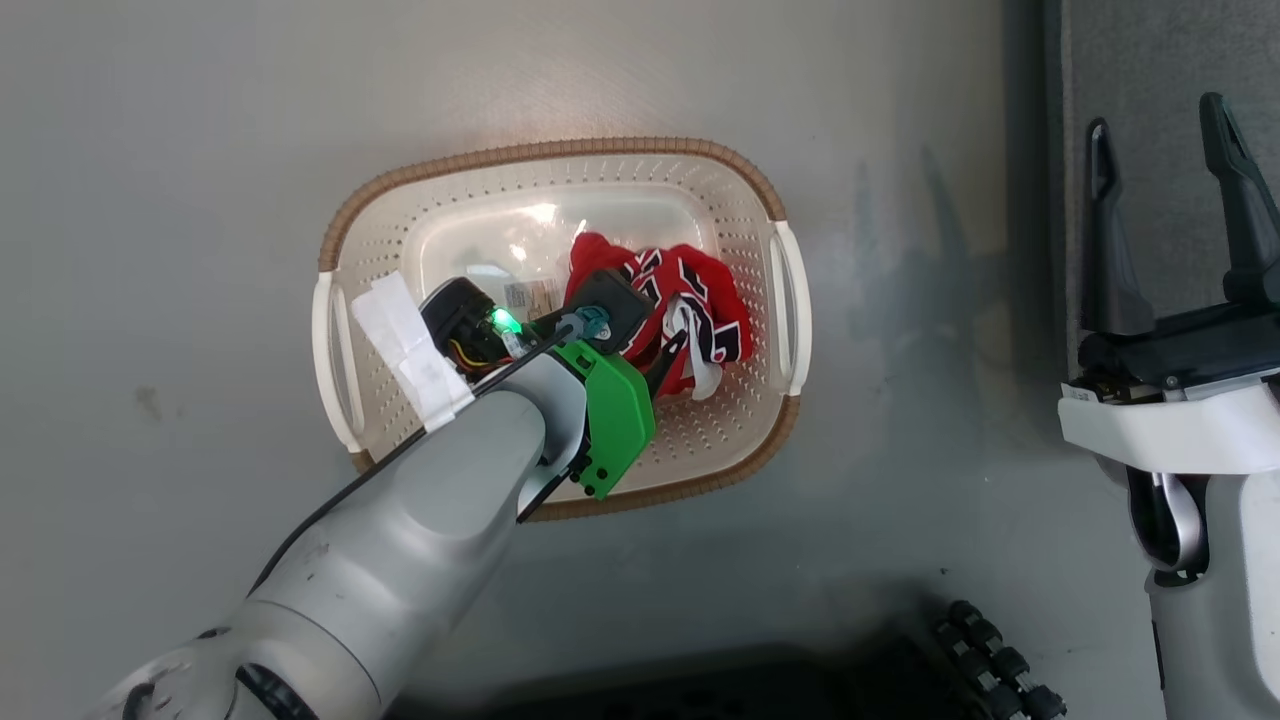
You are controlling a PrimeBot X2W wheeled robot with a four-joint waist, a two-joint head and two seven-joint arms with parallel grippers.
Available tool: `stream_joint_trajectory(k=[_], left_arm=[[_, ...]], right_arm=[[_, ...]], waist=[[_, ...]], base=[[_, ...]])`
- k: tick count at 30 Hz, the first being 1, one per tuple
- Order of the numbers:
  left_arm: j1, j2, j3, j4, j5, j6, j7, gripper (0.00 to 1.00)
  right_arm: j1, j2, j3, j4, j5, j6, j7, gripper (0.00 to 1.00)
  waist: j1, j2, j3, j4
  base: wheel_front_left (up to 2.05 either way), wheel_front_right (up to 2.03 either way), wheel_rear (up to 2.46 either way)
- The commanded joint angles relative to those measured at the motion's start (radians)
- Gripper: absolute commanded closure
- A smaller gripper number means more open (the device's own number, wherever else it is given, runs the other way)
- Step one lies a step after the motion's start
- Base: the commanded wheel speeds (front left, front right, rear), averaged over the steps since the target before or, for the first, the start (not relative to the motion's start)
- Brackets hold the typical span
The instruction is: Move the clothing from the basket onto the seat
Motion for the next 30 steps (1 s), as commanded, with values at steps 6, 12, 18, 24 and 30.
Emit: stream_joint_trajectory(k=[6,12,18,24,30], left_arm=[[-0.09,0.006,-0.112,0.025,-0.11,-0.003,0.02,0.0],[-0.124,0.006,-0.172,0.037,-0.183,-0.003,0.014,0.0],[-0.144,0.006,-0.198,0.055,-0.217,-0.003,0.012,0.0],[-0.164,0.006,-0.204,0.058,-0.223,-0.003,0.002,0.0],[-0.156,0.006,-0.206,0.049,-0.215,-0.003,-0.003,0.0]], right_arm=[[-0.03,-0.001,0.0,-0.04,0.004,-0.002,0.0,0.0],[-0.038,-0.001,0.007,-0.052,-0.002,-0.002,0.0,0.0],[-0.044,0.006,0.017,-0.063,-0.007,-0.002,0.0,0.0],[-0.046,0.006,0.018,-0.075,-0.008,-0.002,0.0,0.0],[-0.031,0.003,0.024,-0.085,-0.013,-0.002,0.0,0.0]], waist=[[-0.0002,0.0,0.159,0.002],[-0.0002,0.0,0.202,-0.007],[-0.0002,0.0,0.23,-0.022],[-0.0002,0.0,0.261,-0.037],[-0.0002,0.0,0.272,-0.047]], base=[[0.0,0.0,0.0],[0.0,0.0,0.0],[0.0,0.0,0.0],[0.0,0.0,0.0],[0.0,0.0,0.0]])
